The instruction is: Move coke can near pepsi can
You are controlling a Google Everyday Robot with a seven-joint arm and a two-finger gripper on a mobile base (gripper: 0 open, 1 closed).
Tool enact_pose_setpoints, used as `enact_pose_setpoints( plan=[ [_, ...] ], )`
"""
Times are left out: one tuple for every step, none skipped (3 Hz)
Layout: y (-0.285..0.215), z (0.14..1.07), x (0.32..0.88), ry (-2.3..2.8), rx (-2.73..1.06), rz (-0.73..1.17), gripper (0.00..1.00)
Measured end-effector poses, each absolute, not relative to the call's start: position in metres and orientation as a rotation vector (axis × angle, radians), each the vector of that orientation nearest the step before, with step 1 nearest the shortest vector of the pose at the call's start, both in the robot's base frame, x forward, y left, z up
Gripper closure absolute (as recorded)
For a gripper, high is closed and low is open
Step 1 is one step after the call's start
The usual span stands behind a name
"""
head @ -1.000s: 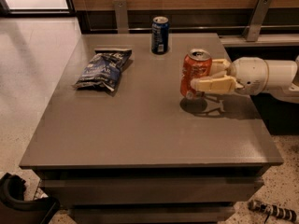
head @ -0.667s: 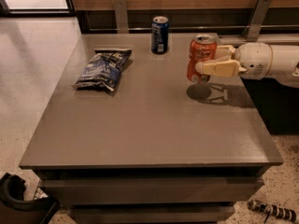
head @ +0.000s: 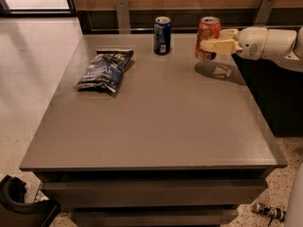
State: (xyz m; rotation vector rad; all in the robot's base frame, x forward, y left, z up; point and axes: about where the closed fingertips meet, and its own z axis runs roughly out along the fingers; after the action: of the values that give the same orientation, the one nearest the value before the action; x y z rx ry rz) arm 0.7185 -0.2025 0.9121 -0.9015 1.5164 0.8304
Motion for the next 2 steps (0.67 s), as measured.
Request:
enact_pose_setpoints(
  plan=[
    [-0.197,0.909,0.759,1.508,-0.867,0.802,1.0],
    [-0.189,0.902,0.791,1.48,-0.838,0.779,1.0]
  ],
)
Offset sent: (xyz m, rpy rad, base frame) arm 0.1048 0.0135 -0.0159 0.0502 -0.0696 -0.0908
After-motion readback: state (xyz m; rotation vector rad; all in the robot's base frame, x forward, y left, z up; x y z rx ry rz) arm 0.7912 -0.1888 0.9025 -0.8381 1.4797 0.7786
